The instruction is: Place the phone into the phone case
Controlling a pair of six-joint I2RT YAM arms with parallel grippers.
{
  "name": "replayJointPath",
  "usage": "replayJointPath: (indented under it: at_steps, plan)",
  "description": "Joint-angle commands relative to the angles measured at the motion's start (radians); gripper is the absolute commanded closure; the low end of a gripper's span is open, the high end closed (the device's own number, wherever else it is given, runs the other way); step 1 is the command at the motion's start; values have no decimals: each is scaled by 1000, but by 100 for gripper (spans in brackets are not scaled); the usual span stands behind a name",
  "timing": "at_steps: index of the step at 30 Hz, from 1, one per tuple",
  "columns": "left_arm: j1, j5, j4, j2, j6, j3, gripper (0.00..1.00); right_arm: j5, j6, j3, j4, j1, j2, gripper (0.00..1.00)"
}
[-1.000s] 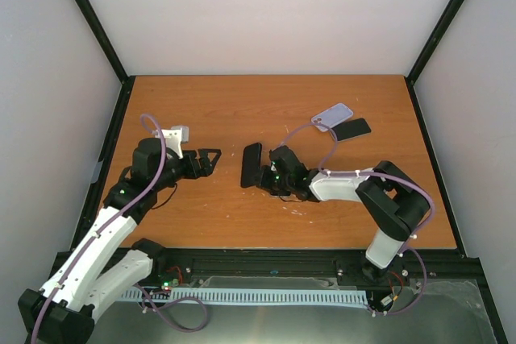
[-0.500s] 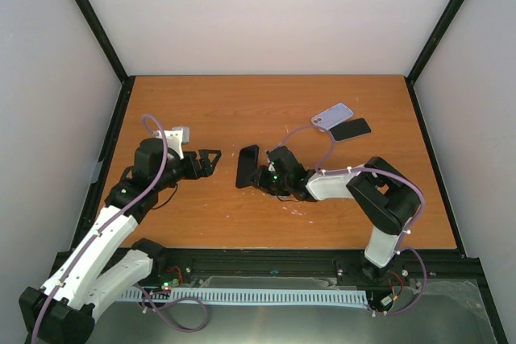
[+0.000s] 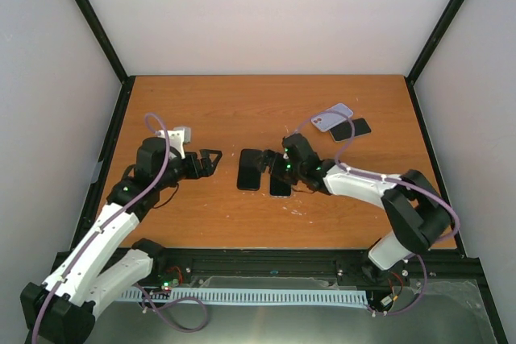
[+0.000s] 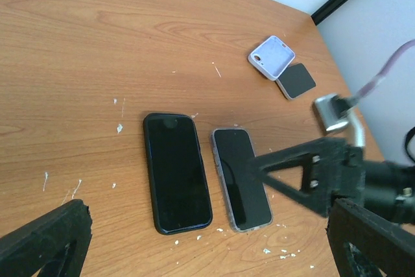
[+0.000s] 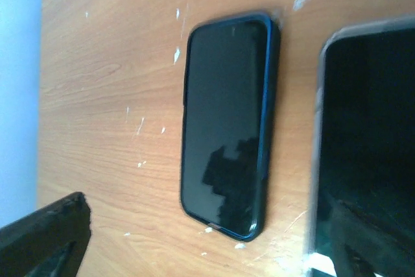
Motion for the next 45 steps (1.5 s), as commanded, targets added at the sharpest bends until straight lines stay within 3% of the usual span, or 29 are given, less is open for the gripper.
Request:
replayJointPath:
  at_steps: [1, 7, 13, 16, 18, 21, 28, 45]
  plan:
    - [0, 8, 7, 13, 14, 6, 1, 153, -91, 39, -174, -72, -84, 0]
    - [1, 45, 29, 33, -18, -17, 0, 217, -302, 105, -308, -291, -63, 0]
    - [0, 78, 63, 65, -34, -44, 1, 211, -431, 190, -313, -499, 26, 0]
    - [0, 93, 74, 94, -36, -35, 0, 159, -422, 219, -256, -582, 74, 8]
    - [1, 99, 79, 112, -37, -26, 1, 156, -407, 250, -236, -609, 114, 18]
    - [1, 101, 84, 127, -42, -16, 1, 162, -359, 301, -234, -638, 188, 40]
    - [0, 84, 89, 133, -48, -29, 1, 96, -309, 357, -154, -654, 286, 60]
    - [0, 85, 86, 119, -48, -33, 0, 142, -235, 570, -316, -660, 478, 59]
